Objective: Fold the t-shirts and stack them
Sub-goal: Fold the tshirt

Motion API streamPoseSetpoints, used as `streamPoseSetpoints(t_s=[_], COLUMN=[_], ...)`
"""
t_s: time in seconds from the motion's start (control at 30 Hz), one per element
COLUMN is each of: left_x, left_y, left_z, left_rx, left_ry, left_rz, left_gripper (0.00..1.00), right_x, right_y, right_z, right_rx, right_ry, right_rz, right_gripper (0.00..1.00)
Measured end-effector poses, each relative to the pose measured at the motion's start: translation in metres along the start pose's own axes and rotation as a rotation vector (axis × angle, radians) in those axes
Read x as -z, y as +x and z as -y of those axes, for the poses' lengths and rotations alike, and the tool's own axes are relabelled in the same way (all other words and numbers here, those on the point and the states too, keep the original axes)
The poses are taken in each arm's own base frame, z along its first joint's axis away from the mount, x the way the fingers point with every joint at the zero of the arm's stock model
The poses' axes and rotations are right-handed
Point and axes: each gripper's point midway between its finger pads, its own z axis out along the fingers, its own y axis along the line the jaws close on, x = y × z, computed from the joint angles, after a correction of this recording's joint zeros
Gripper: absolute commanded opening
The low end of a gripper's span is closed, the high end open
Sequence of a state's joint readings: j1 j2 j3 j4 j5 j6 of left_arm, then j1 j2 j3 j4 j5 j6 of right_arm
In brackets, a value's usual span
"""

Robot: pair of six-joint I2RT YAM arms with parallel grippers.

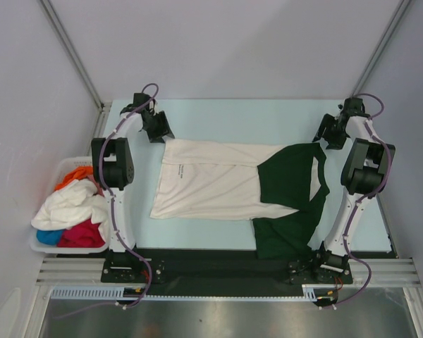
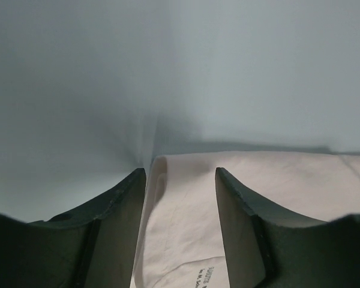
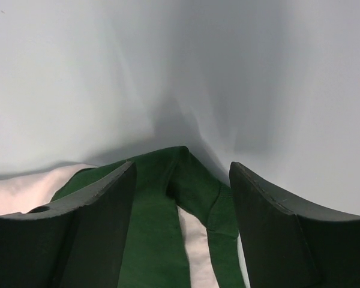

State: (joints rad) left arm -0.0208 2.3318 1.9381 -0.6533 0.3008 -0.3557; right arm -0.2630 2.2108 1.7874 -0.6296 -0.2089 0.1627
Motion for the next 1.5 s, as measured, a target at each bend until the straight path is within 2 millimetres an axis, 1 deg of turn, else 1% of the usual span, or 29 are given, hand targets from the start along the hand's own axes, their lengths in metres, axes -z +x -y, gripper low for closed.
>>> streamPoseSetpoints(t_s=[0.1,0.17,0.4,0.6,0.7,0.73,0.77,0.8,0.9,1.07,1.27,1.33,1.4,1.43,1.47,1.5], left_x=[-0.008,-0.009,-0.011,-0.013,-0.014,-0.014,-0.014,-0.014,-0.015,-0.015,-0.015,-0.015,-0.016,-0.016,-0.016,-0.017], left_y=[0.005,0.005,0.006,0.007,0.007,0.008,0.008,0.008,0.008,0.008,0.008,0.008,0.008,0.008,0.008,0.008], left_z=[-0.005,-0.003,-0.002,-0.002,-0.002,-0.002,-0.001,-0.001,0.003,0.006,0.005,0.005,0.003,0.003,0.002,0.001], left_rx=[0.004,0.003,0.006,0.009,0.010,0.010,0.011,0.011,0.016,0.017,0.016,0.016,0.019,0.020,0.023,0.024], left_ry=[-0.006,0.001,0.011,0.015,0.017,0.018,0.023,0.027,0.046,0.062,0.059,0.057,0.056,0.054,0.052,0.052], left_rz=[-0.019,-0.020,-0.027,-0.032,-0.033,-0.035,-0.036,-0.038,-0.041,-0.042,-0.042,-0.043,-0.044,-0.043,-0.043,-0.043], left_gripper=[0.55,0.54,0.41,0.34,0.31,0.31,0.31,0.36,0.44,0.43,0.36,0.34,0.30,0.28,0.25,0.23], right_x=[-0.002,-0.003,-0.013,-0.015,-0.015,-0.014,-0.014,-0.014,-0.013,-0.013,-0.013,-0.012,-0.012,-0.013,-0.013,-0.013], right_y=[0.002,0.003,0.008,0.004,0.005,0.007,0.007,0.008,0.009,0.013,0.013,0.013,0.014,0.014,0.015,0.015], right_z=[0.000,0.000,0.000,-0.001,-0.001,-0.001,-0.002,-0.003,-0.007,-0.007,-0.007,-0.007,-0.008,-0.008,-0.008,-0.008], right_rx=[0.015,0.025,0.047,0.074,0.081,0.081,0.080,0.078,0.071,0.044,0.025,0.023,0.023,0.022,0.023,0.022], right_ry=[-0.009,-0.016,-0.034,-0.040,-0.044,-0.047,-0.052,-0.061,-0.093,-0.150,-0.209,-0.216,-0.221,-0.220,-0.221,-0.220], right_rz=[-0.007,-0.012,-0.036,-0.031,-0.039,-0.044,-0.047,-0.051,-0.055,-0.065,-0.062,-0.063,-0.065,-0.066,-0.067,-0.068], right_gripper=[0.71,0.72,0.72,0.70,0.65,0.61,0.61,0.61,0.61,0.62,0.59,0.56,0.54,0.48,0.46,0.42])
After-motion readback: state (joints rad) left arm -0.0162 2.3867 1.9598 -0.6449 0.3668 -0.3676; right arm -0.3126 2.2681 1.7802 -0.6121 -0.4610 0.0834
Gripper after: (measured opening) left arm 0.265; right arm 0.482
